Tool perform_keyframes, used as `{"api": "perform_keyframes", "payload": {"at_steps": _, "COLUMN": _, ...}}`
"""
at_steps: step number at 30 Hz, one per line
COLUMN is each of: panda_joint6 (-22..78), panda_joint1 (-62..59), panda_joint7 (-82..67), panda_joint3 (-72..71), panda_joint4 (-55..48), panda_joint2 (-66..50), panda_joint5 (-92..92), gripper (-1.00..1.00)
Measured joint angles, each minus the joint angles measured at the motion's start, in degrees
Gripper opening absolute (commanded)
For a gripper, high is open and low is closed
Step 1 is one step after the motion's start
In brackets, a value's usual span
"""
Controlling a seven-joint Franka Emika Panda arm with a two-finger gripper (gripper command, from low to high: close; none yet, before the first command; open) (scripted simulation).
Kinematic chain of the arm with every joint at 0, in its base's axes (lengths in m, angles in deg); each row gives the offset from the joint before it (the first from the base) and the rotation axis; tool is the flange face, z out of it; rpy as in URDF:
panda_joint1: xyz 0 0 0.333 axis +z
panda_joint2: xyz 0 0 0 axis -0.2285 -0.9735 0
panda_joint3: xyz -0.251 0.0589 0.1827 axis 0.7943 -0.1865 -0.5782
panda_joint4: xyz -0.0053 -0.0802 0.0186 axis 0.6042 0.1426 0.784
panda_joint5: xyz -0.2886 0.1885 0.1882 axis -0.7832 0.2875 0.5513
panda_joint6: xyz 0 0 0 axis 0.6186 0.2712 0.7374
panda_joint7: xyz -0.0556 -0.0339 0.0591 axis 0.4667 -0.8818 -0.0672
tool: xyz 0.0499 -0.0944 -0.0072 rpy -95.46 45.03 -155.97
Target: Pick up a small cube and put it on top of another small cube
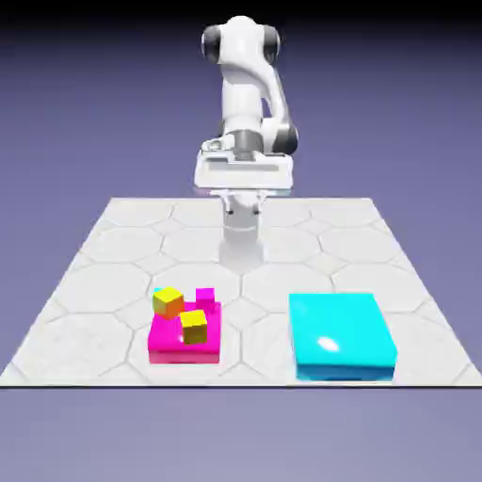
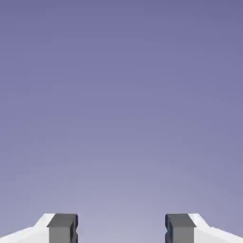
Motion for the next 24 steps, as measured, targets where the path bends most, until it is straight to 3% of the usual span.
{"api": "perform_keyframes", "payload": {"at_steps": 24, "panda_joint6": -13.1, "panda_joint1": 0.1, "panda_joint7": -25.9, "panda_joint3": 49.8, "panda_joint4": -4.3, "panda_joint2": 27.3, "panda_joint5": 49.2, "gripper": 0.0}}
